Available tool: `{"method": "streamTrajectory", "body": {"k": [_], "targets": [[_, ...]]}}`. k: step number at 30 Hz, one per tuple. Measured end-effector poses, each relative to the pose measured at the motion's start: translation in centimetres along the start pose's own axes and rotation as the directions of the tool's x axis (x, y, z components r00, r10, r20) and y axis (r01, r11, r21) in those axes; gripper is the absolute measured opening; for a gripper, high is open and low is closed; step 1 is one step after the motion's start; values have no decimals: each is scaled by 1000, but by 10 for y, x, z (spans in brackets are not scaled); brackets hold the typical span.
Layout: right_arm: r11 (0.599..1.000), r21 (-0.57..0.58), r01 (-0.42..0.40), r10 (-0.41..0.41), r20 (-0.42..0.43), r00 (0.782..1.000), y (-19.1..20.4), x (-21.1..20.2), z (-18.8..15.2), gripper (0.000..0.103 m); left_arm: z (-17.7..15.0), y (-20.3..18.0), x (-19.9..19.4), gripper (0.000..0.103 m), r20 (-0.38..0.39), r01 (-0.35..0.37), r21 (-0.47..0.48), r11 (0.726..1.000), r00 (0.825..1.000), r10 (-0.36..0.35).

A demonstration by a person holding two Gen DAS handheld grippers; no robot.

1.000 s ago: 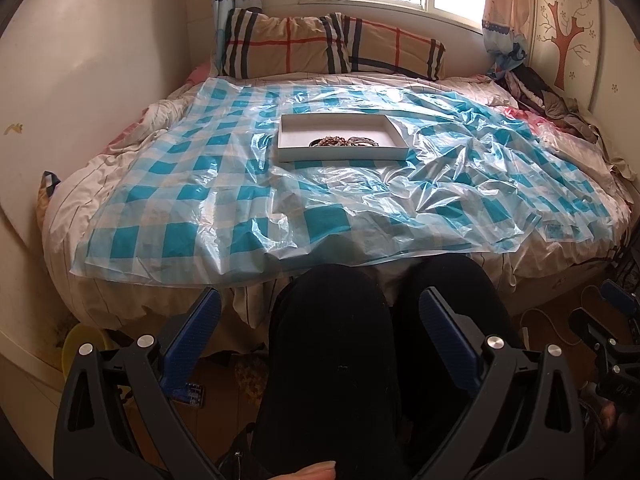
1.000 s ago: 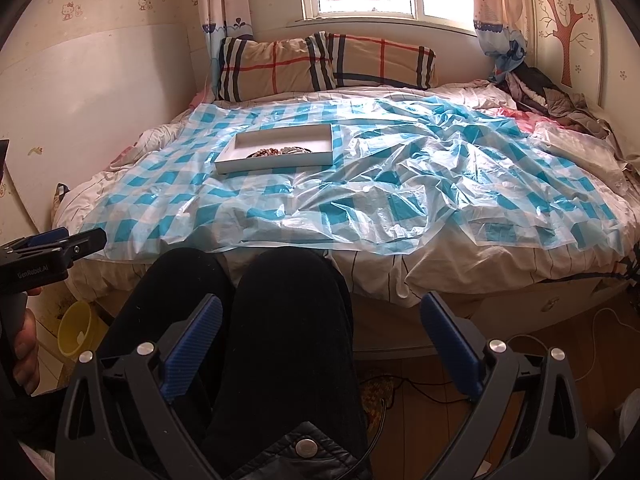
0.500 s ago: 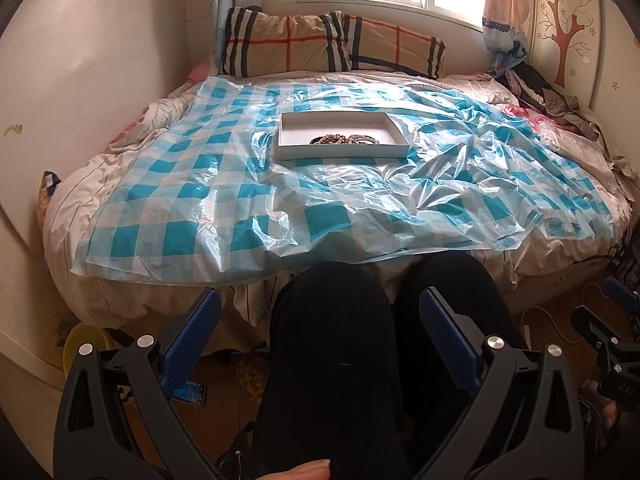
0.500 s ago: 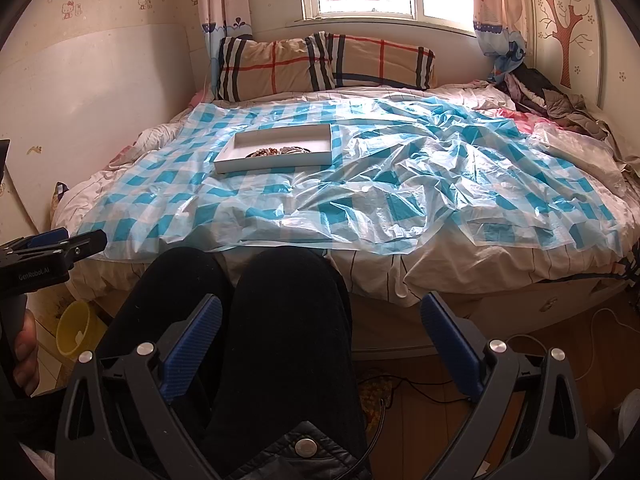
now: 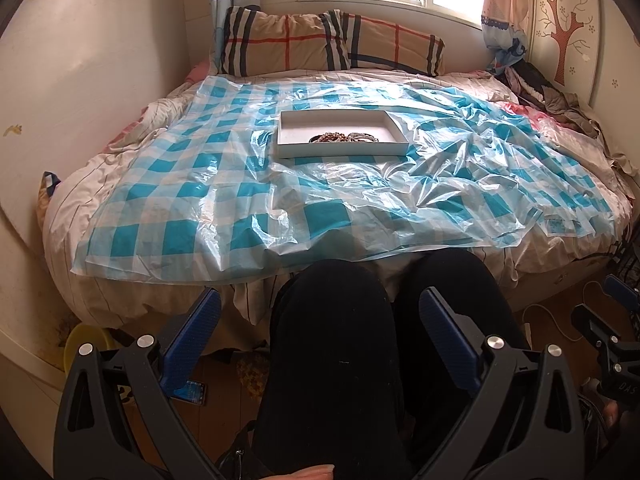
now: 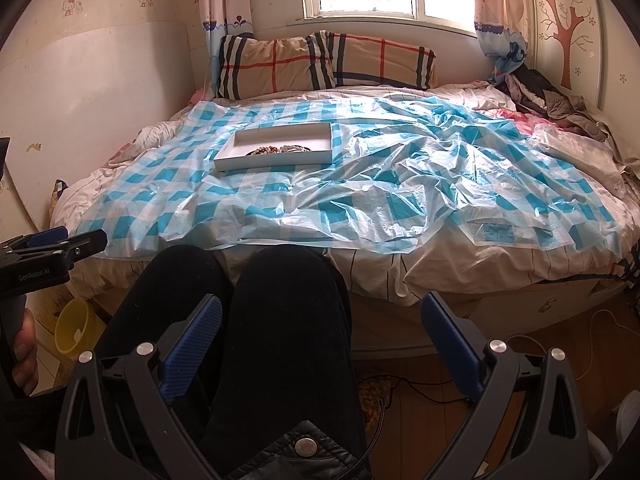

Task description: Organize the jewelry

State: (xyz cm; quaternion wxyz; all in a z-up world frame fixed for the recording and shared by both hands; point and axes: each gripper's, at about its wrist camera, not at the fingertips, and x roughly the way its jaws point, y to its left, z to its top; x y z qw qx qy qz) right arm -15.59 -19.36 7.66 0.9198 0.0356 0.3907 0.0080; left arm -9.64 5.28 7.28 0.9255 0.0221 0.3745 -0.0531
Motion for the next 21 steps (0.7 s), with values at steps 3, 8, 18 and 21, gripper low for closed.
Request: {"method": "streamTrajectory", "body": {"k": [3, 8, 18, 21], "targets": [[1000, 1, 1, -1, 1, 1000, 1, 0, 0, 96, 1, 0, 1, 95, 0, -1, 0, 1000, 1000, 1], [1000, 0, 1, -1, 1, 1000, 1, 0, 0, 96, 1, 0, 0, 95, -2, 0, -1, 1000, 1000, 0], [1000, -1, 1, -1, 0, 1000, 1, 0, 1, 96, -1, -2, 0, 95, -5, 2, -1, 1000, 1000, -2], [1000, -1, 2, -2, 0, 1000, 2, 0, 1, 96, -2, -2, 0, 95, -9, 3, 3, 1000, 1000, -3]]}}
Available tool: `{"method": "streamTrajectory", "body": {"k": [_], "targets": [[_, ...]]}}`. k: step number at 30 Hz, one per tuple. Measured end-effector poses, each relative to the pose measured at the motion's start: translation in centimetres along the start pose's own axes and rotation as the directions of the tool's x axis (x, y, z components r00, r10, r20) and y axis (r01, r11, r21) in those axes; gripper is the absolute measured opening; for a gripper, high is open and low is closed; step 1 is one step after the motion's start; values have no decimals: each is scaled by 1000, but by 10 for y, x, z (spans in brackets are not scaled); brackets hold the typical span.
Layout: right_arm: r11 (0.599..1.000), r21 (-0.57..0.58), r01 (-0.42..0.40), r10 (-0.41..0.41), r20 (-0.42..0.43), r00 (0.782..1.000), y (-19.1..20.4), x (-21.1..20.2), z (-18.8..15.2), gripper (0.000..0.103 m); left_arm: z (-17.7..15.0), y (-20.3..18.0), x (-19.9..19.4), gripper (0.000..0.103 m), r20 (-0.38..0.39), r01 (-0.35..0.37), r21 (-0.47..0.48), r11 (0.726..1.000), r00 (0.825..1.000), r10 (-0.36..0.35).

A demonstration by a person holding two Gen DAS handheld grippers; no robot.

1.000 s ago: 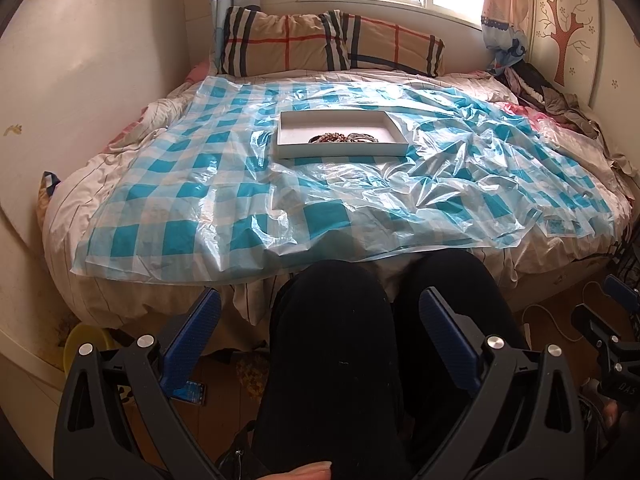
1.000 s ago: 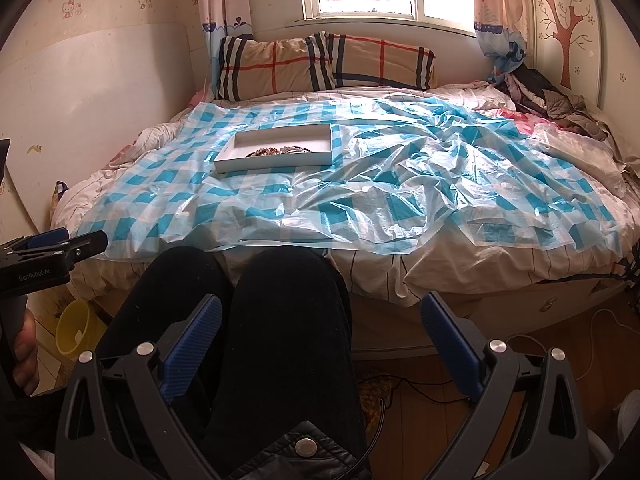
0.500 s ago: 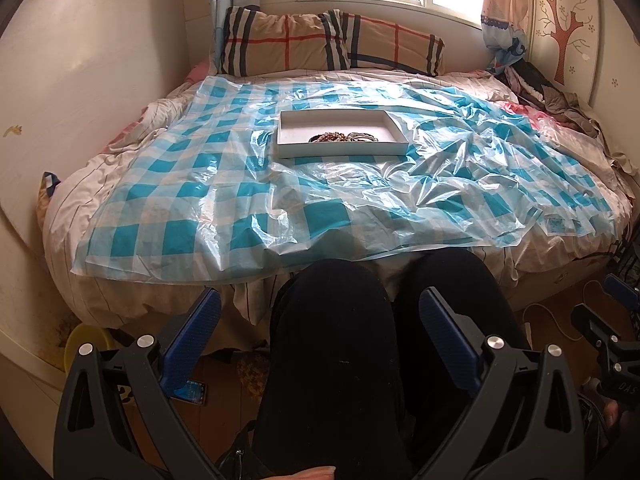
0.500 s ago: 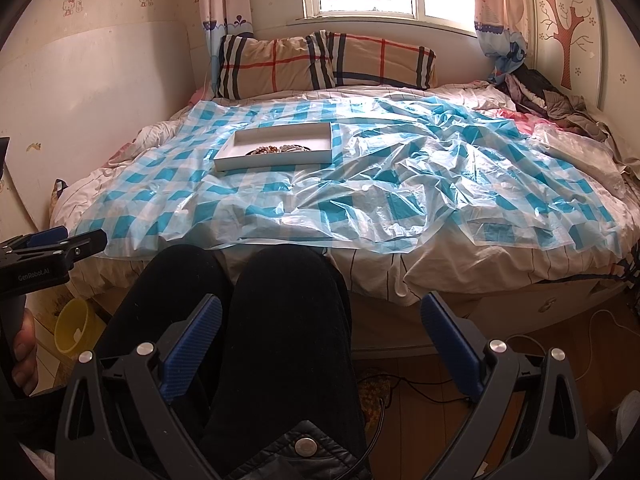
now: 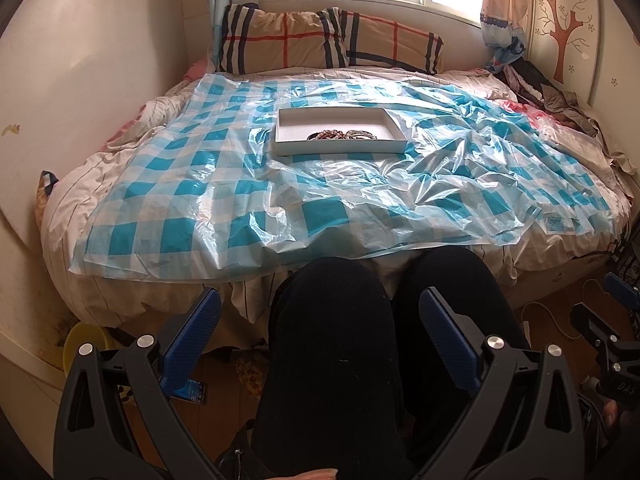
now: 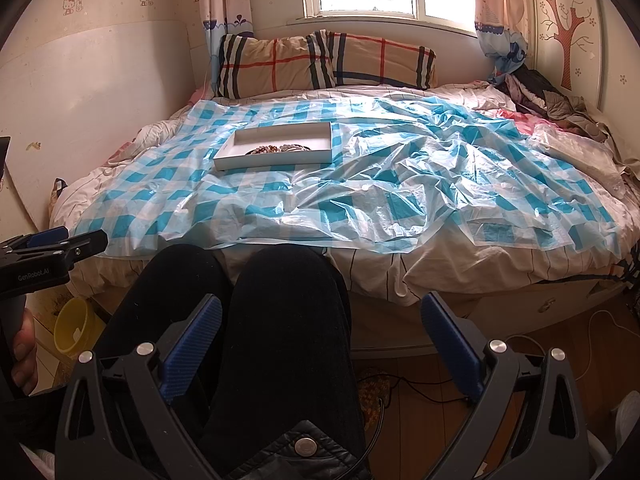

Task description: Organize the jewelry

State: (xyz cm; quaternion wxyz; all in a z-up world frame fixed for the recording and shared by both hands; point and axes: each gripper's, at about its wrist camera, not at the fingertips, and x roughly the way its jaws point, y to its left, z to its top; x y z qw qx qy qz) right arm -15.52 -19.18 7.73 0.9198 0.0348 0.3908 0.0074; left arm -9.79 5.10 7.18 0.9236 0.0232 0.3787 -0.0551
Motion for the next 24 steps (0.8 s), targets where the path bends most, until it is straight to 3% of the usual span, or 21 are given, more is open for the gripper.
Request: {"method": "streamTrajectory", "body": {"k": [24], "targets": [[1000, 1, 4, -4, -8, 1000, -2, 2, 0, 96, -4, 0, -2, 95, -11, 2, 4, 1000, 1000, -2]]}}
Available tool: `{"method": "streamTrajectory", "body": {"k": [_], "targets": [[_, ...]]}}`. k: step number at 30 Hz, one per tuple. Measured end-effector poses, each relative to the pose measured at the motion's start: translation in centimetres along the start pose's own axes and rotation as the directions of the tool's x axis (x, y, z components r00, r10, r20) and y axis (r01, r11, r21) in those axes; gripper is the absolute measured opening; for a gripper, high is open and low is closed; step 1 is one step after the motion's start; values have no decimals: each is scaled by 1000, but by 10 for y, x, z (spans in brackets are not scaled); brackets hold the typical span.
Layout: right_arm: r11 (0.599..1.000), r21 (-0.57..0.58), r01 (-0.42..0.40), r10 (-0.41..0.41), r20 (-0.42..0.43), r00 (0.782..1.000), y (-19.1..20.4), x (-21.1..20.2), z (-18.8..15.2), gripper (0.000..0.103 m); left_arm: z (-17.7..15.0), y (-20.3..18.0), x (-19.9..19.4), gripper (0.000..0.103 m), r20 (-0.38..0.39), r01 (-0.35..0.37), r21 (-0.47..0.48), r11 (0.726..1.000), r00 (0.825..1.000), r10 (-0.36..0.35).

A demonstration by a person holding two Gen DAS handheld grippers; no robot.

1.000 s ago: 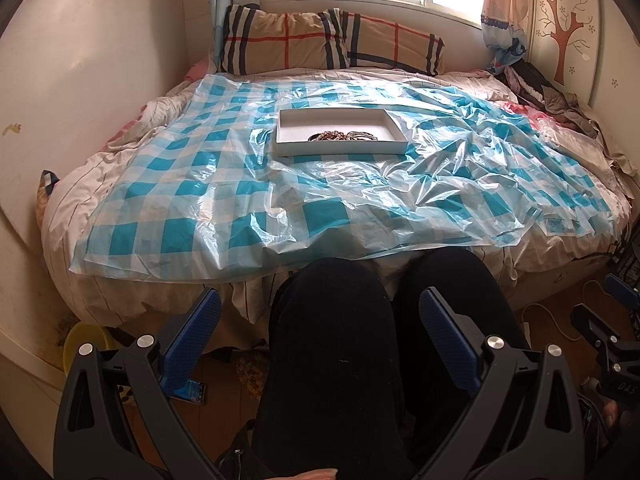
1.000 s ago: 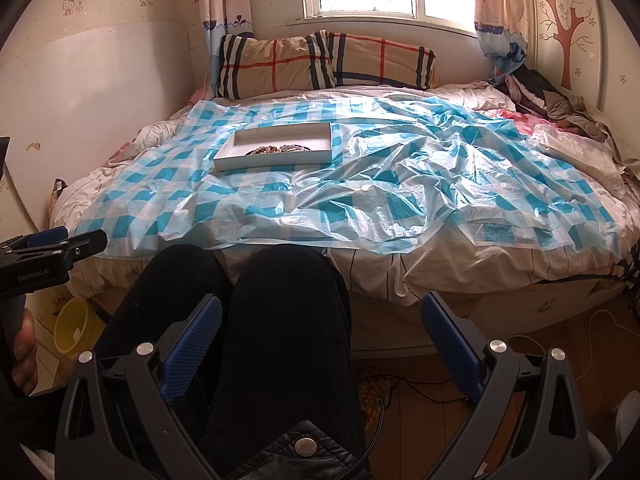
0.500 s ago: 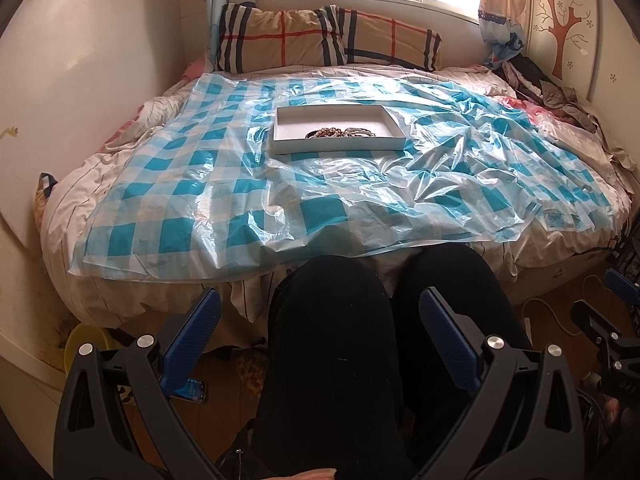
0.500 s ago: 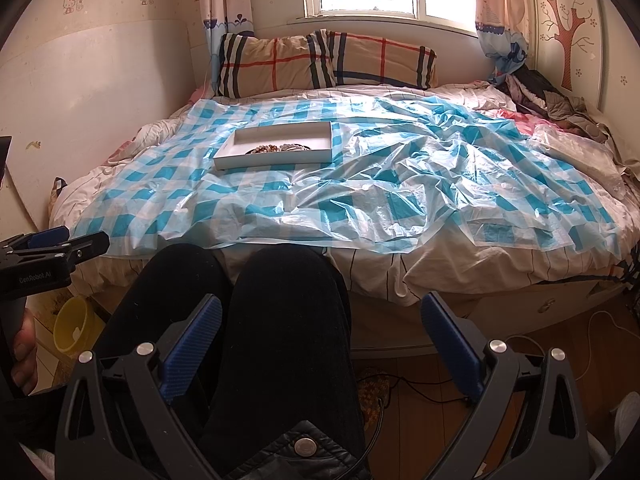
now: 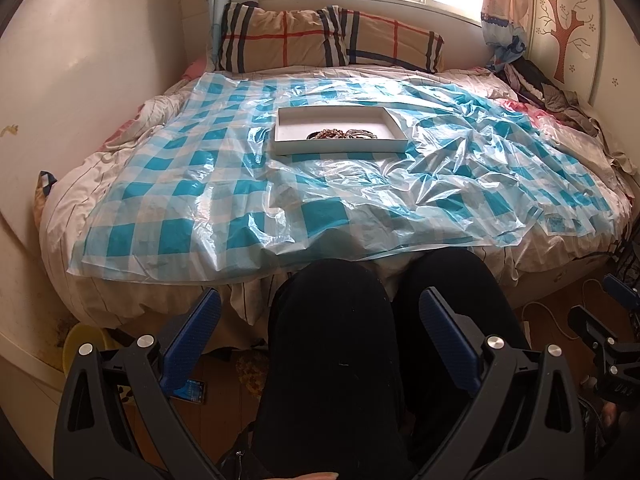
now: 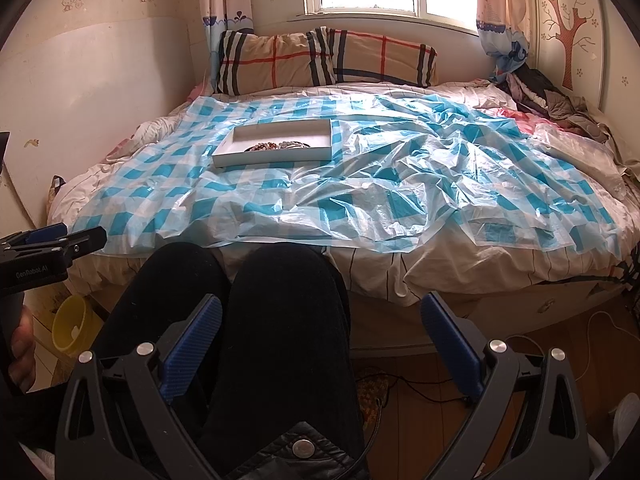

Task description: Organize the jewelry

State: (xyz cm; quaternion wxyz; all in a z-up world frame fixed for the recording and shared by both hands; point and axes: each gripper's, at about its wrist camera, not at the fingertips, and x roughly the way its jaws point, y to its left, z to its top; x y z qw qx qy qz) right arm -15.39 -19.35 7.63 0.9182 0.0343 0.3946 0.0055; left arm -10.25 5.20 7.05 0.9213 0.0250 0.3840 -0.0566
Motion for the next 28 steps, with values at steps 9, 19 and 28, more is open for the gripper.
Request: {"method": "streamTrajectory", "body": {"k": [9, 19, 28], "targets": [[1000, 2, 9, -9, -32, 999, -12, 8, -1, 96, 9, 5, 12, 95, -57, 19, -16, 1000, 998, -20], [1000, 4, 13, -13, -54, 998, -10, 20, 2, 96, 19, -5, 25, 95, -35, 12, 33, 999, 999, -11], [1000, 8, 17, -17, -45, 999, -8, 21, 6, 96, 19, -4, 33, 95, -82, -13, 15, 1000, 997, 15]]}}
